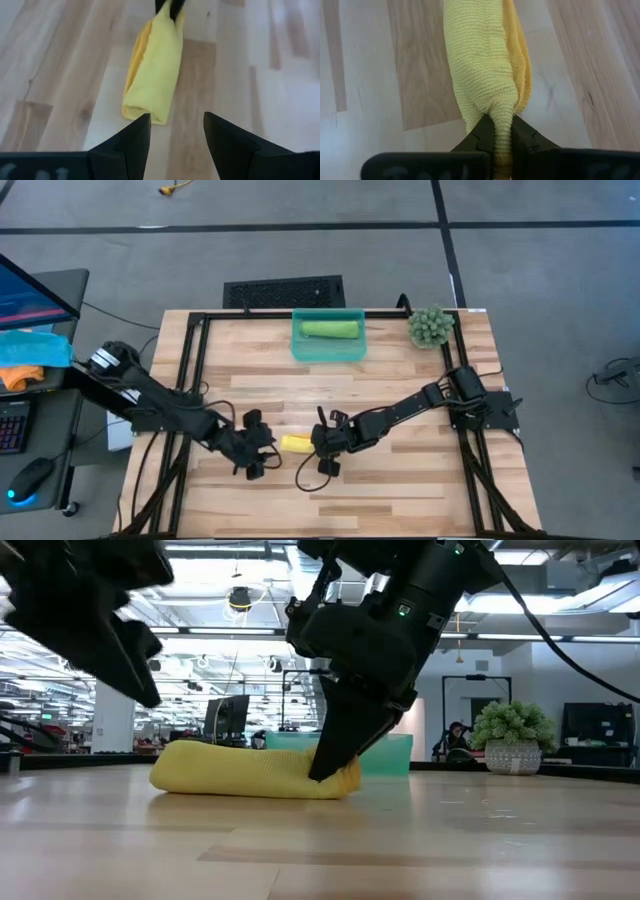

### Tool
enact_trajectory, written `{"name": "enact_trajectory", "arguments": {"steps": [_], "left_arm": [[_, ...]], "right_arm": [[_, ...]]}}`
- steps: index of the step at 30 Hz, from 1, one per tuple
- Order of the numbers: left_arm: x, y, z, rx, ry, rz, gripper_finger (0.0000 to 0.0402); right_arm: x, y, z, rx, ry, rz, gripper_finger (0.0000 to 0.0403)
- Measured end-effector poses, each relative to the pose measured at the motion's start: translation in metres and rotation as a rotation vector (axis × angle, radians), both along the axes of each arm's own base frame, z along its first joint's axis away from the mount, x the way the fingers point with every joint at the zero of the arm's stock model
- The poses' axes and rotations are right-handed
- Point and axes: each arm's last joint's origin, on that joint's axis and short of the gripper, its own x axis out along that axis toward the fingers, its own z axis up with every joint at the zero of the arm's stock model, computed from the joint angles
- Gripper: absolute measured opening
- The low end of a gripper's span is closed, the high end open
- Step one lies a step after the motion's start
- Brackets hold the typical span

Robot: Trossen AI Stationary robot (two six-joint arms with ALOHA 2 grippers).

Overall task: Roll microfiber towels into tight, uniform cylinder then place into a basket
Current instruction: Put the yellow towel into the bin

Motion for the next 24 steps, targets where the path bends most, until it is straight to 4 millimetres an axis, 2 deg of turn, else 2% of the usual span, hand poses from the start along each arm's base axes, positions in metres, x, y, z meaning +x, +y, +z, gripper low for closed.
{"name": "enact_trajectory", "arguments": {"steps": [5, 12, 17, 24], "left_arm": [[0.017, 0.021, -0.005, -0.01, 0.033, 0.029, 0.0176], [0.028, 0.055, -0.008, -0.17, 0.101, 0.066, 0.0176], [0.032, 0.065, -0.007, -0.264, 0.12, 0.053, 0.0184], [0.033, 0.069, -0.007, -0.325, 0.133, 0.038, 0.0219]], "right_arm": [[0.0, 0.0, 0.0, 0.0, 0.0, -0.001, 0.0039], [0.0, 0.001, 0.0, 0.015, 0.003, 0.008, 0.004], [0.0, 0.001, 0.001, 0.017, 0.003, 0.009, 0.004], [0.0, 0.001, 0.001, 0.017, 0.003, 0.009, 0.004]]}}
